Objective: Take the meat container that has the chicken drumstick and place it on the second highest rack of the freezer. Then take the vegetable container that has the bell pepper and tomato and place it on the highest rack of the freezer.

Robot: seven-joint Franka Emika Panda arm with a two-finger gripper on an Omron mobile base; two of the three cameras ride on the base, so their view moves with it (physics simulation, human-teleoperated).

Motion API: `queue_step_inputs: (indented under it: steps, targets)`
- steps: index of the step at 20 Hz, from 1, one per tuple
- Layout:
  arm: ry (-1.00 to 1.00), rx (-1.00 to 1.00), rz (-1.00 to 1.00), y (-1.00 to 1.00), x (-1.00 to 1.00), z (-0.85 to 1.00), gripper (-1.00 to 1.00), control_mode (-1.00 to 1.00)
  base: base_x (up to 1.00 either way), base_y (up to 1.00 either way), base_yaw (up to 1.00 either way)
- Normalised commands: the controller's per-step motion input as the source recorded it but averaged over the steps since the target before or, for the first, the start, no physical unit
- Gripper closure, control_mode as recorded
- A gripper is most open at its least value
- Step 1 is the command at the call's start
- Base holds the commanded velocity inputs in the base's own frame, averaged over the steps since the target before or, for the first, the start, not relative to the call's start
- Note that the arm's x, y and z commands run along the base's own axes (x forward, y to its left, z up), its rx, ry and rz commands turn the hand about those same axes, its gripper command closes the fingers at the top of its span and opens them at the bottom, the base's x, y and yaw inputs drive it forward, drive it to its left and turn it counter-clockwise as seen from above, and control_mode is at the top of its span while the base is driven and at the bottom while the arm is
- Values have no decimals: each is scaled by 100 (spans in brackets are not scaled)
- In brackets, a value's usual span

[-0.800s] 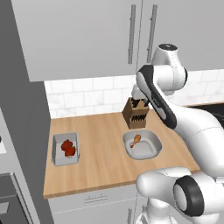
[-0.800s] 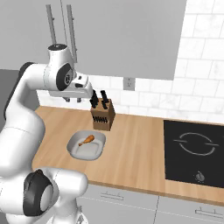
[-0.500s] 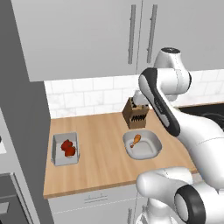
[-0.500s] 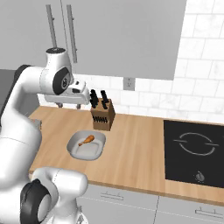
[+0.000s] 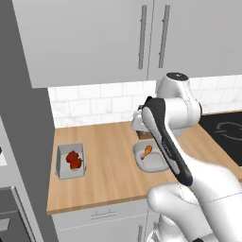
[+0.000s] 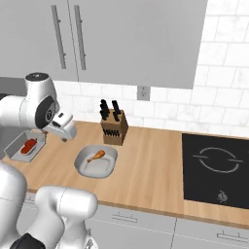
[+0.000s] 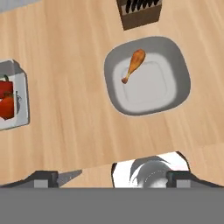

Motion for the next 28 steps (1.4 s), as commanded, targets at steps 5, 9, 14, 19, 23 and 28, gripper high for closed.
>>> queue_step_inputs:
  steps: [5, 9, 14, 19, 23, 28]
  targets:
    - [0, 12, -27, 59, -7, -27, -100, -100, 0, 0, 0]
    - [3, 9, -20, 50, 0, -32, -100, -100, 0, 0, 0]
    - [12, -1, -42, 3, 0, -46, -100, -100, 0, 0, 0]
    - [4, 1, -66, 1, 1, -27, -100, -100, 0, 0, 0]
    - [1, 10, -66, 0, 9, -10, -100, -100, 0, 0, 0]
    - [0, 11, -70, -5, 24, -6, -100, -100, 0, 0, 0]
